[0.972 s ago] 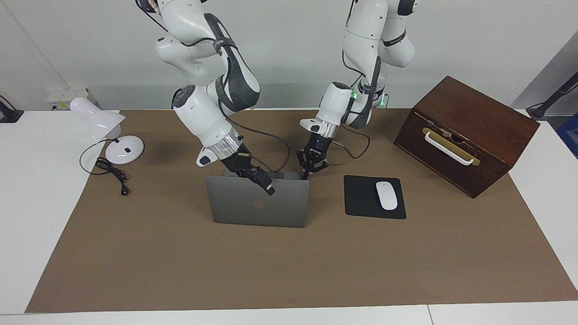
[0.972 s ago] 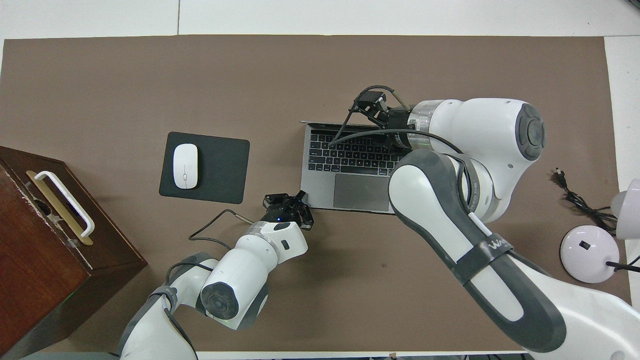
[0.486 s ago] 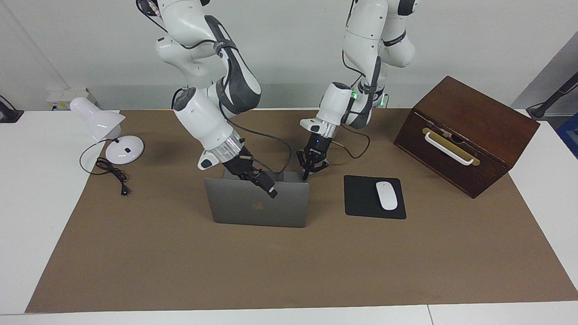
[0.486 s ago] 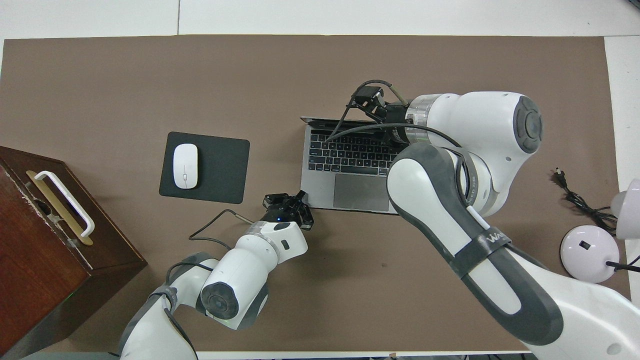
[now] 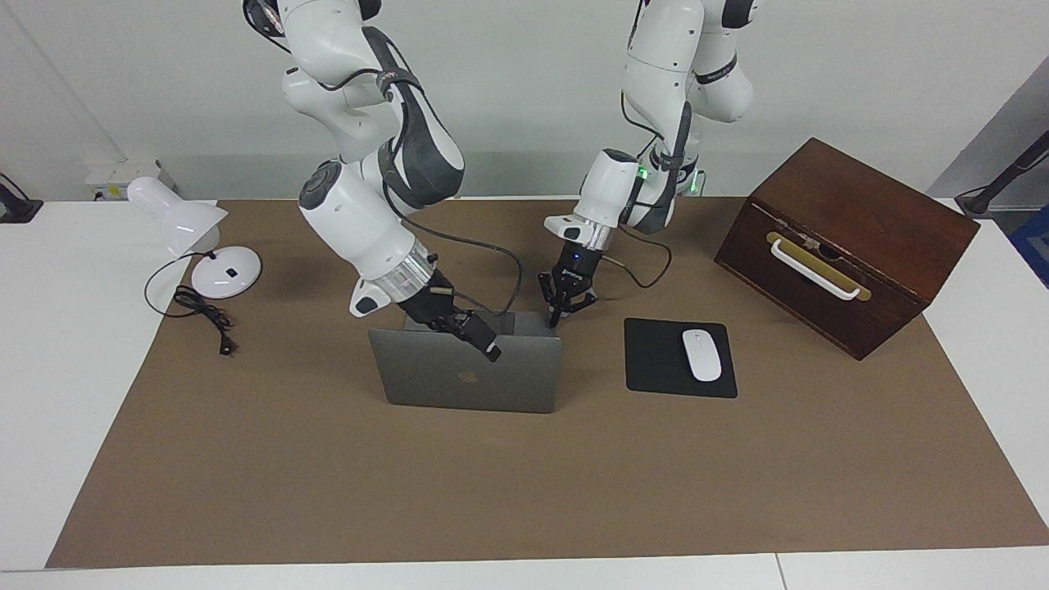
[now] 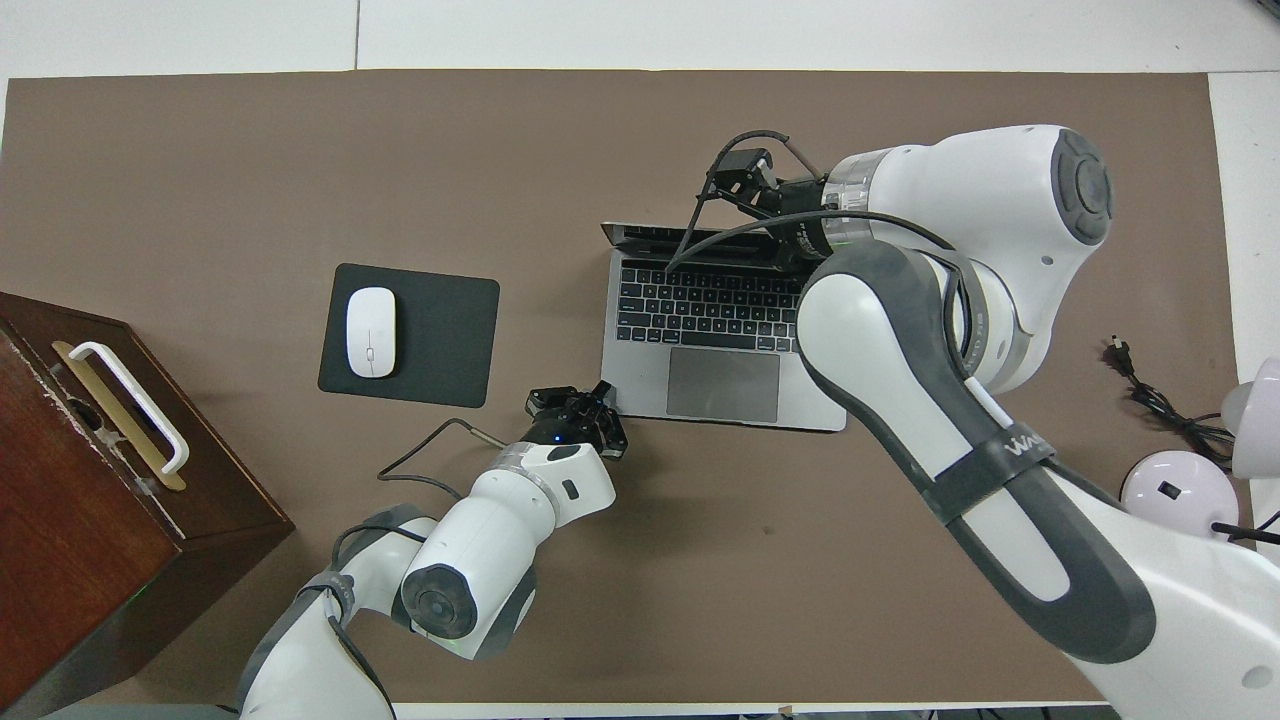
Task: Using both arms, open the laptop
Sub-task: 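Push the lid farther open with the right gripper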
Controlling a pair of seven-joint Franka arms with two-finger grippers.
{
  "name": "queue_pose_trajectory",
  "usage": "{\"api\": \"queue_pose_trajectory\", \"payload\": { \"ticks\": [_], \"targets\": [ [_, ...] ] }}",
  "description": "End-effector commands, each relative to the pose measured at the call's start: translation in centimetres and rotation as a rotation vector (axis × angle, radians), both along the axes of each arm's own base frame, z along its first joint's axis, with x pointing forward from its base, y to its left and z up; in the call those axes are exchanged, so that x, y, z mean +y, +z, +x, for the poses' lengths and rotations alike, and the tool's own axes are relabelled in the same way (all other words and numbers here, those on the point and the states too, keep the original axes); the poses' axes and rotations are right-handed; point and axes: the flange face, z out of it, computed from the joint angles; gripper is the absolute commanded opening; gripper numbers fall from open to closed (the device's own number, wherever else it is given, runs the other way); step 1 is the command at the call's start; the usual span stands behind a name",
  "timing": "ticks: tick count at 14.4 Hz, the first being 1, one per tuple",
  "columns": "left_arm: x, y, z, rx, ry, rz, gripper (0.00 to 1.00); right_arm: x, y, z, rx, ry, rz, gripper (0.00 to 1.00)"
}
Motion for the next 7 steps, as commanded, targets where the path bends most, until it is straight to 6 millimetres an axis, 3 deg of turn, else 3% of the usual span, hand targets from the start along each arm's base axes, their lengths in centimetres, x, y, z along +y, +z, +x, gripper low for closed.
{"api": "queue_pose_trajectory", "payload": {
  "ticks": [1, 7],
  "targets": [
    [0.7, -2.9, 1.0, 0.023, 0.008, 0.044, 0.0, -0.5, 0.5, 1.4, -0.022, 0.048, -0.038, 1.0],
    [0.7, -2.9, 1.0, 0.023, 0.01, 0.044, 0.0, -1.2, 1.3, 2.4, -0.042, 0.118, -0.151, 1.0]
  ]
}}
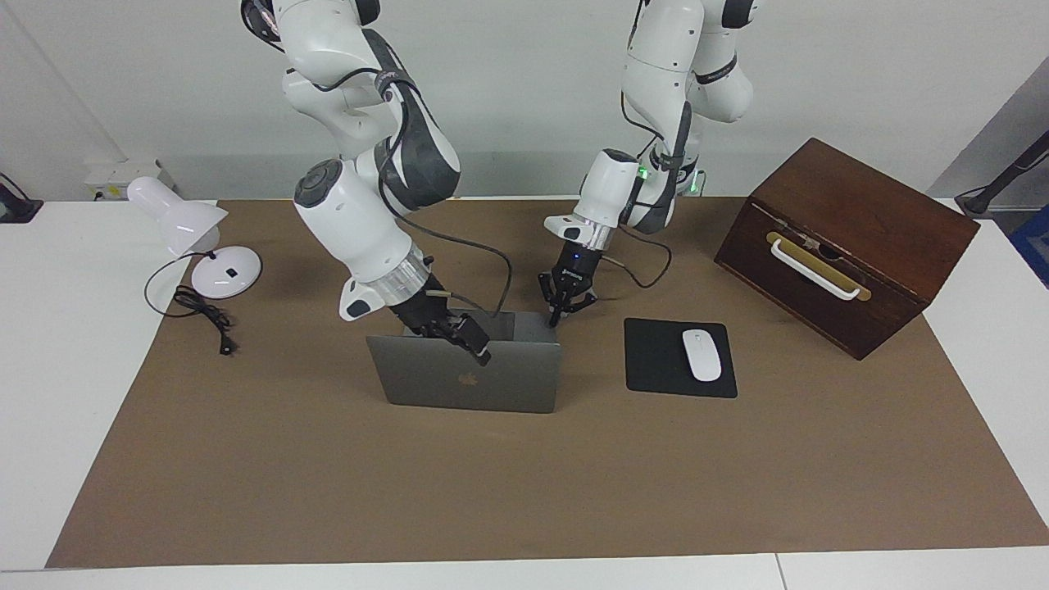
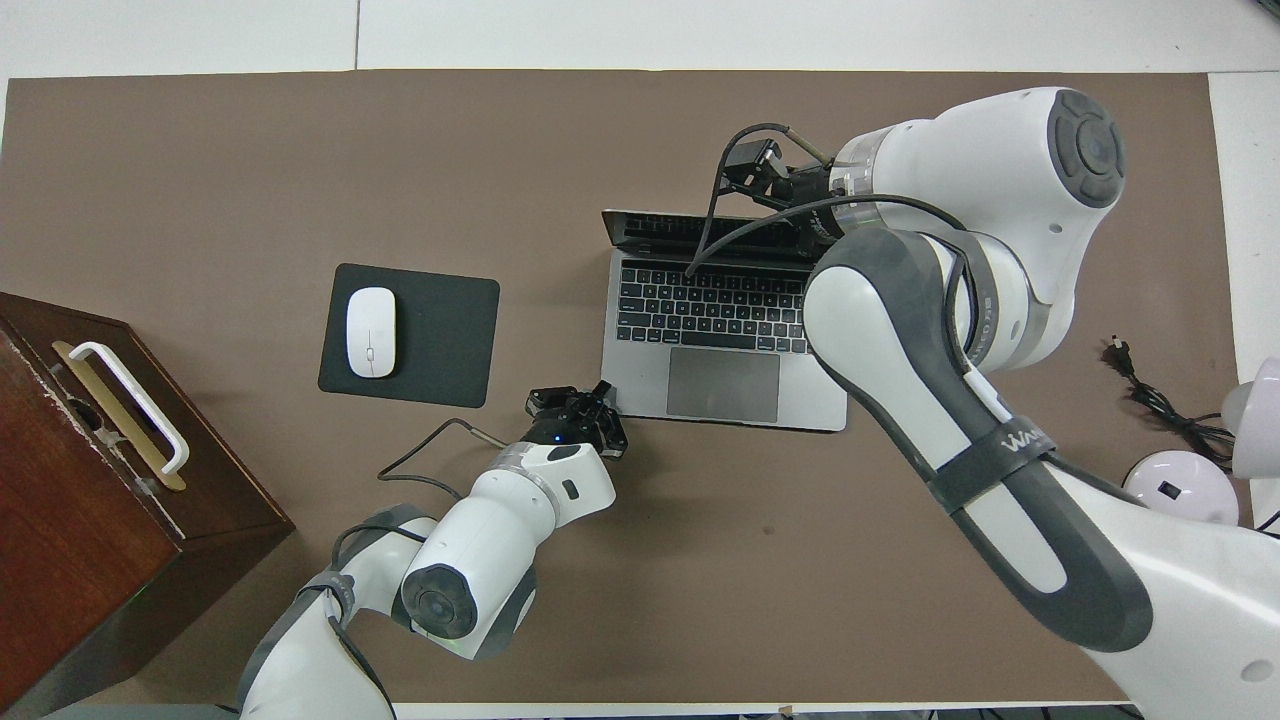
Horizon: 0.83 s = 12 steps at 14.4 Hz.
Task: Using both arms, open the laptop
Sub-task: 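Push the lid farther open with the right gripper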
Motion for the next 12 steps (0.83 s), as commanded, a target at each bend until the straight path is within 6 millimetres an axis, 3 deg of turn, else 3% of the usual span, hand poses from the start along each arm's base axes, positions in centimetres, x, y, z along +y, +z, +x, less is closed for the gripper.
{"api": "queue_pose_trajectory", "payload": {
  "ticks": [1, 12],
  "targets": [
    [0.6, -2.9, 1.0, 0.024, 0.008, 0.043, 0.0, -0.5, 0.3, 1.3, -0.017, 0.039, -0.028, 1.0],
    [0.6, -2.9, 0.9, 0.023, 0.007, 0.044, 0.0, -1.6, 0.6, 2.1, -0.049, 0.156, -0.182, 1.0]
  ]
}}
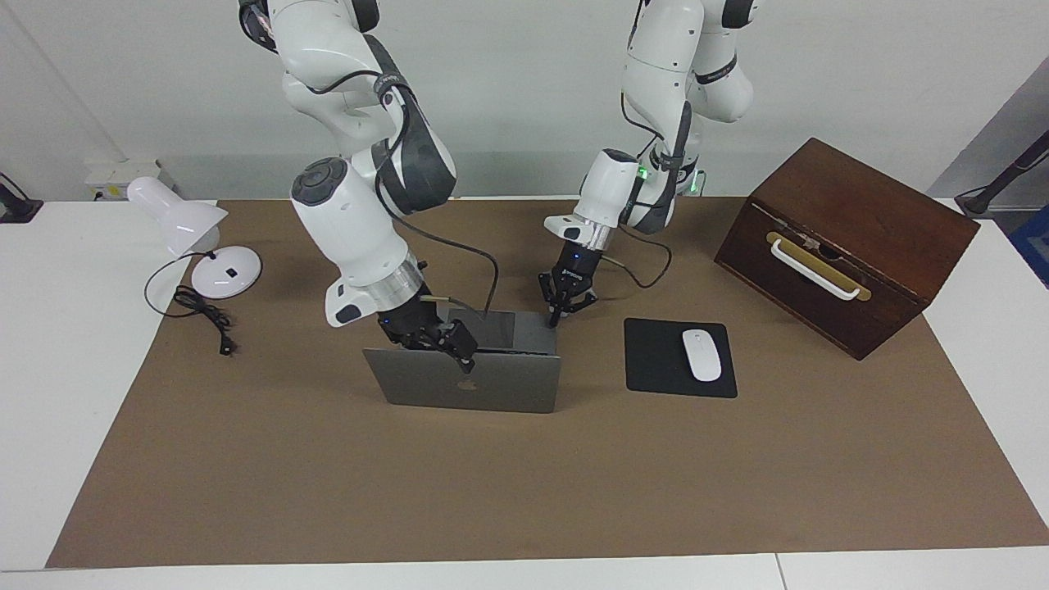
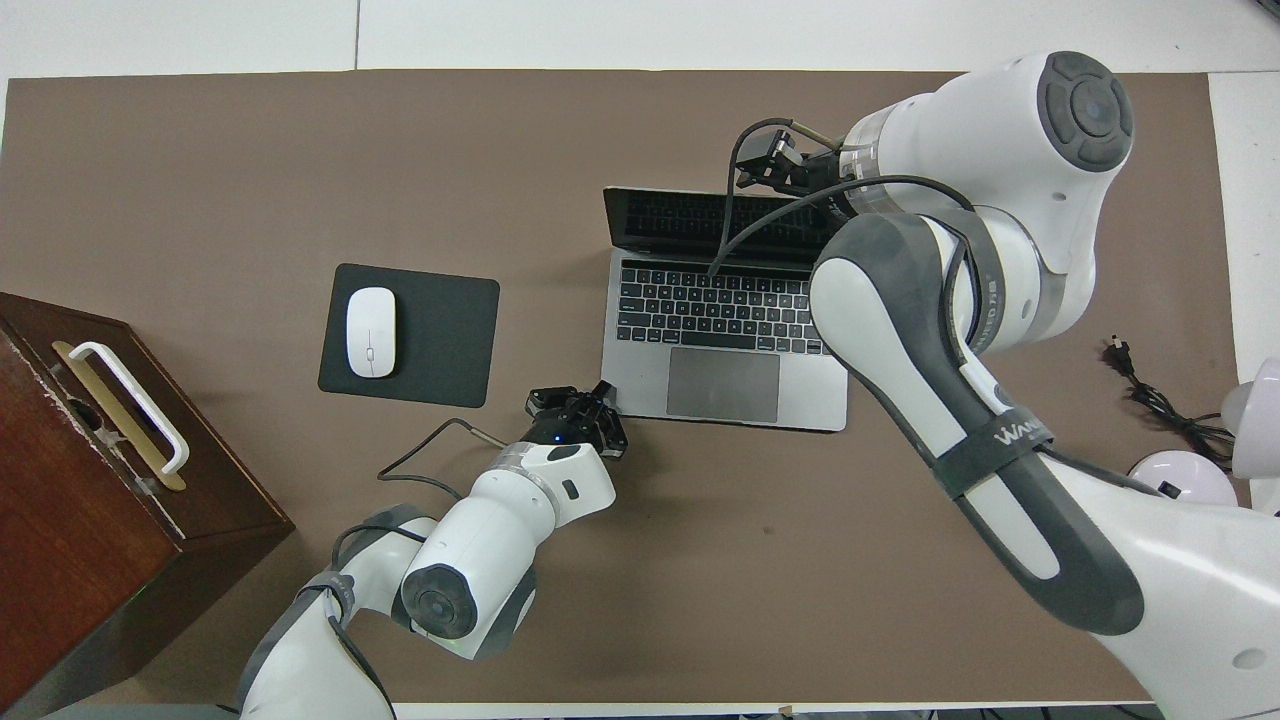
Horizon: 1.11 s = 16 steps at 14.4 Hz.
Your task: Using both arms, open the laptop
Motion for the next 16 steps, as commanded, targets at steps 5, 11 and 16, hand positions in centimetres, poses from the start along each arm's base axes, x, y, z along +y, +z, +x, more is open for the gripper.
{"api": "queue_pose_trajectory", "payload": {
  "ticks": [5, 11, 16],
  "targets": [
    [0.7, -2.9, 1.0, 0.023, 0.01, 0.044, 0.0, -1.1, -0.2, 0.9, -0.02, 0.09, -0.071, 1.0],
    [0.7, -2.9, 1.0, 0.023, 0.01, 0.044, 0.0, -1.1, 0.0, 0.9, -0.006, 0.1, -0.075, 1.0],
    [0.7, -2.9, 1.0, 0.023, 0.01, 0.044, 0.0, -0.9, 0.8, 1.2, -0.003, 0.088, -0.054, 1.0]
  ]
}}
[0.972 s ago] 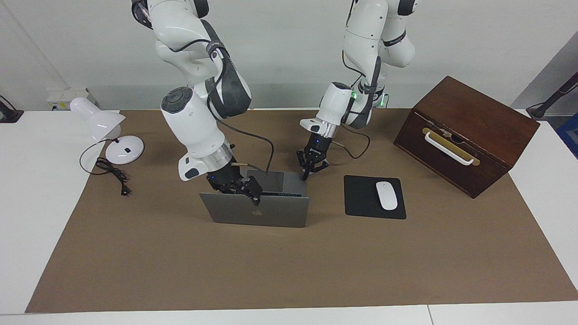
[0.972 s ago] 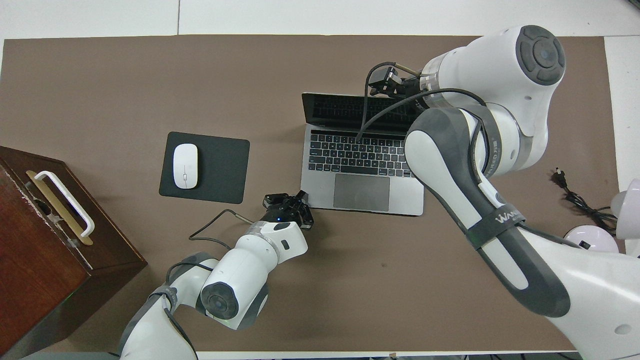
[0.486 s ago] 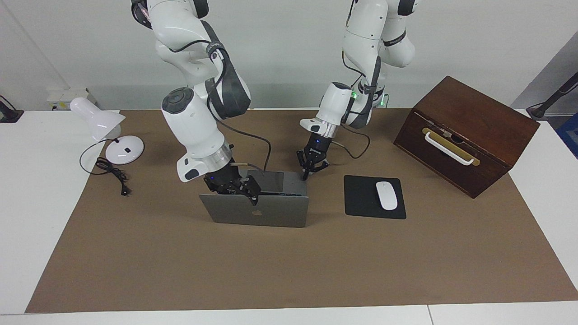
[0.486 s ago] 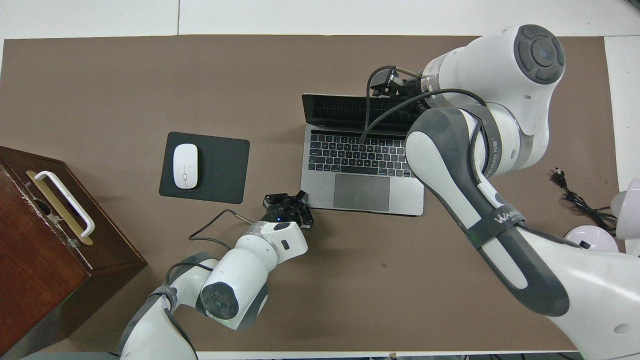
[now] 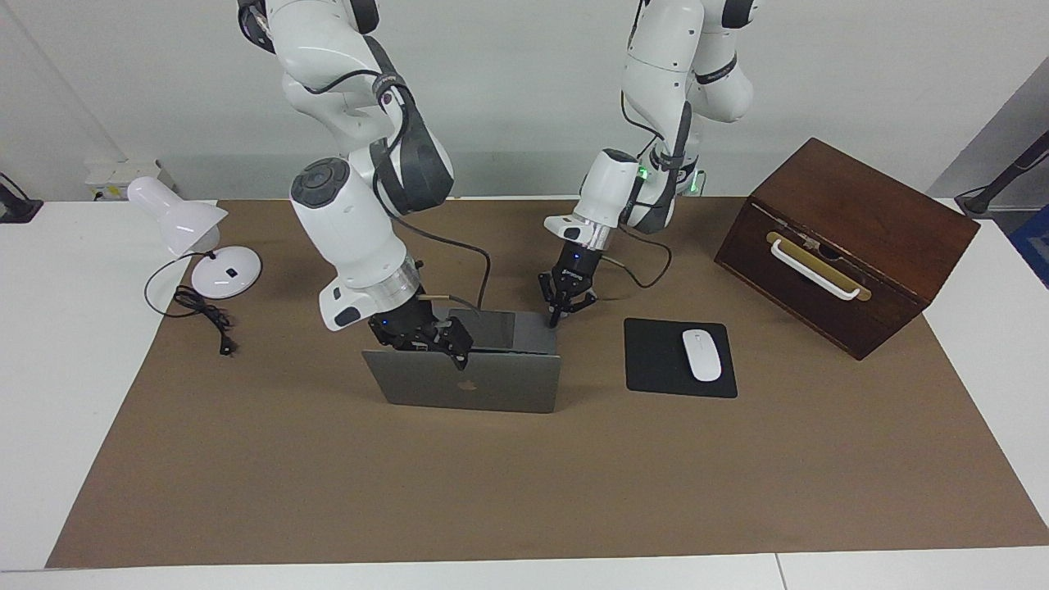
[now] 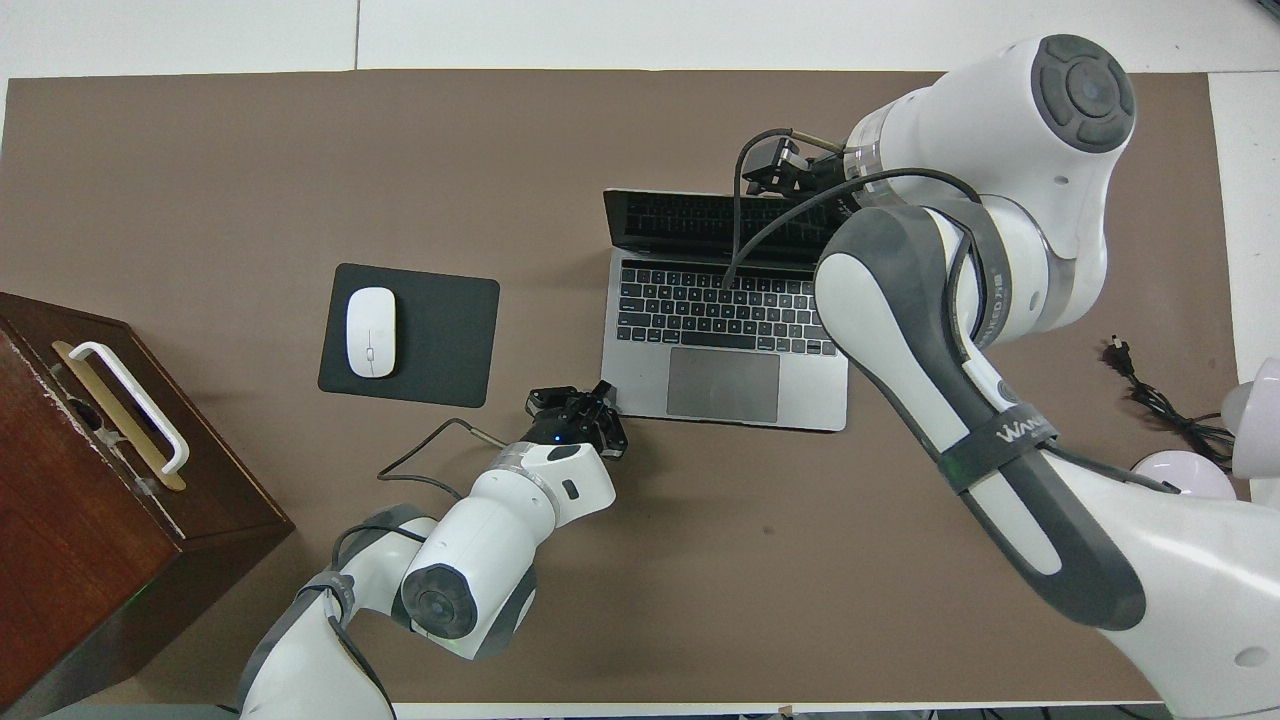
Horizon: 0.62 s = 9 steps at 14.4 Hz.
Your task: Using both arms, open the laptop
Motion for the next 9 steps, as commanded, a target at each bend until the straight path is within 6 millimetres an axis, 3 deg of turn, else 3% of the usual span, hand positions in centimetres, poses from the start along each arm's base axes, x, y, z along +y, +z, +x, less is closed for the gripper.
{"api": "queue_pose_trajectory", "payload": {
  "ticks": [1, 3, 6, 9],
  "targets": [
    [0.7, -3.0, 1.0, 0.025, 0.01, 0.045, 0.0, -0.6, 0.7, 1.0, -0.019, 0.003, 0.008, 1.0],
    [0.7, -3.0, 0.9, 0.025, 0.01, 0.044, 0.0, -1.5, 1.0, 1.2, -0.014, -0.022, 0.04, 1.0],
    [0.7, -3.0, 0.9, 0.025, 0.01, 0.044, 0.0, -1.6, 1.3, 1.2, -0.014, -0.032, 0.055, 1.0],
    [0.7, -2.9, 1.0, 0.026, 0.015, 0.04, 0.0, -1.4, 2.2, 1.3, 0.002, -0.131, 0.178, 1.0]
  ]
}}
